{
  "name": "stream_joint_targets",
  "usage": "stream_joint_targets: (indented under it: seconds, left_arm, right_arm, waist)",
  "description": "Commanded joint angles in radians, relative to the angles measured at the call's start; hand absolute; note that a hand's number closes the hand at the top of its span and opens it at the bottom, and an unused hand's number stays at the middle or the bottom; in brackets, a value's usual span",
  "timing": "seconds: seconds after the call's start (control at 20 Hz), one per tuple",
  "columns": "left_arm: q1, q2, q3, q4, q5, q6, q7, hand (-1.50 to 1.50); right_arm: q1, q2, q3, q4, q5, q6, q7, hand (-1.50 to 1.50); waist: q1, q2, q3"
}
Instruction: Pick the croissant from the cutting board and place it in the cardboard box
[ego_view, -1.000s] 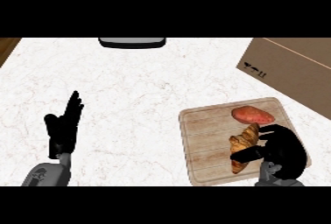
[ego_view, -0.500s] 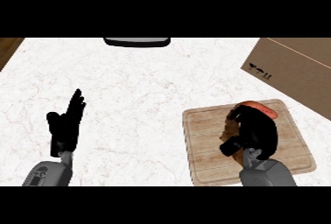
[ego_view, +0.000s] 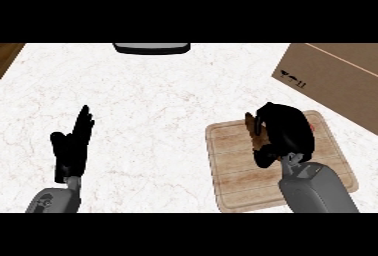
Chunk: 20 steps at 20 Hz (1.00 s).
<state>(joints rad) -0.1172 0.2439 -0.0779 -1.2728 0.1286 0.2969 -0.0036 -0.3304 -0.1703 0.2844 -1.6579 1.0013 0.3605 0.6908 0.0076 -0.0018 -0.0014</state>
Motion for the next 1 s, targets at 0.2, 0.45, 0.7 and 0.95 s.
stream_joint_targets:
  seconds: [0.2, 0.45, 0.7, 0.95]
  left_arm:
    - [0.029, 0.004, 0.004, -0.057, -0.011, -0.005, 0.036, 0.00]
    - [0.059, -0.015, 0.015, -0.035, -0.017, -0.014, -0.013, 0.00]
    - [0.020, 0.007, 0.025, -0.087, -0.027, -0.017, 0.079, 0.00]
    - [0.049, -0.004, 0.036, -0.045, -0.018, -0.054, 0.017, 0.00]
  right_arm:
    - [-0.159, -0.031, -0.129, -0.263, -0.067, 0.159, 0.060, 1.50]
    - [-0.269, -0.005, -0.184, -0.355, -0.065, 0.229, 0.176, 1.50]
    - [-0.330, -0.137, -0.338, -0.297, -0.101, 0.273, 0.111, 1.50]
    - [-0.459, -0.276, -0.480, -0.135, -0.130, 0.241, -0.010, 1.50]
  waist:
    - [-0.007, -0.003, 0.001]
    - [-0.004, -0.001, 0.001]
    - [-0.004, 0.000, 0.001]
    - [0.003, 0.003, 0.001]
